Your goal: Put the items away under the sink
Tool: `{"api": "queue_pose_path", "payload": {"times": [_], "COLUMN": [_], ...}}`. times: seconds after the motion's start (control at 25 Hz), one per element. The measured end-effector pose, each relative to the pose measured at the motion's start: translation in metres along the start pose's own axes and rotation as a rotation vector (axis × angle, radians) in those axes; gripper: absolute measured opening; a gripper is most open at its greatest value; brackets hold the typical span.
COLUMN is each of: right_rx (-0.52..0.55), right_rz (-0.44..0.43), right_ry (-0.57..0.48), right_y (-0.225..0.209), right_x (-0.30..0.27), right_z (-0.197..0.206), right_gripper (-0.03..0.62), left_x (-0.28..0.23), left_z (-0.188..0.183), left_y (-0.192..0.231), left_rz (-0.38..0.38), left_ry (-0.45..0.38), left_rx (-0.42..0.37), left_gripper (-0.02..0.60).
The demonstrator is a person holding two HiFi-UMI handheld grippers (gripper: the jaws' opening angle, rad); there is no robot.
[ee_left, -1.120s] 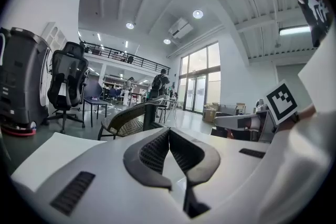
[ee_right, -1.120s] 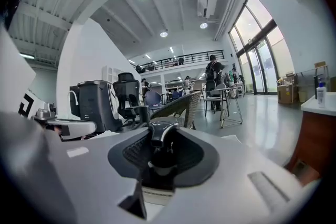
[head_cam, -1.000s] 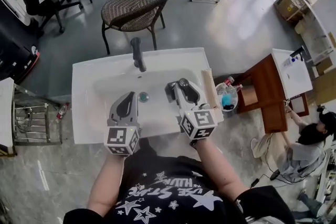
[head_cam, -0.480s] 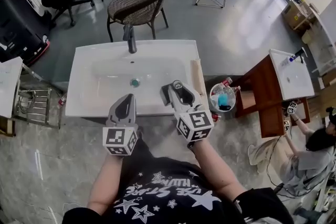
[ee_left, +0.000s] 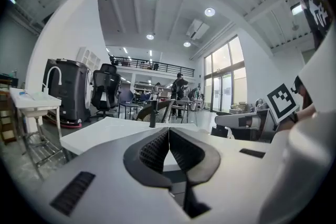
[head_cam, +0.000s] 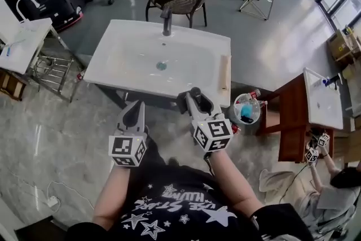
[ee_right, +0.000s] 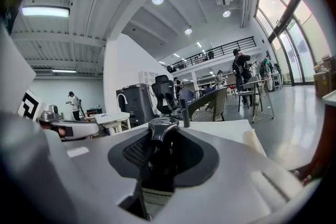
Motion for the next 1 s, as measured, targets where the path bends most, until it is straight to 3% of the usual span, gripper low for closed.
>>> {"api": "queue_pose_path", "payload": {"times": [0.2, 0.36, 0.72, 0.88, 1.0], "right_rx": [0.008, 0.011, -0.006, -0.056, -0.016], "right_rz": [-0.107, -0.15, -0.137, -0.123, -0.115], "right_ry": [0.02, 0.043, 0.057, 0.076, 0.093], "right_y": [0.045, 0.078, 0.163, 0.205, 0.232], "right_x": [0.004, 0.006, 0.022, 0.034, 0.043], "right_z": [0.012, 0.025, 0.051, 0.072, 0.084], "right_gripper": [0.098, 0.098, 0.098, 0.097, 0.097], "left_x": [0.049, 0.078, 0.16, 0.211, 0.24], "left_z": [0.008, 0.008, 0.011, 0.029, 0.044], "left_y": [0.017, 0.031, 0.074, 0.097, 0.11], "left_rz": [-0.09, -0.12, -0.113, -0.119, -0.121], "left_ry": [0.004, -0.007, -0.004, 0.011, 0.026], "left_rx": [0.042, 0.031, 0.02, 0.011, 0.022], "left_gripper": [0.009, 0.009, 0.009, 0.009, 0.009]}}
Point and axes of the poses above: the fingertips, and each gripper's own axes: x backward along the fingers, y to its left, z out of its underside, the point moved 5 cm from there along x, backward along the fingers, and after that the axes turned 1 degree about -x, right-handed, at the moved point
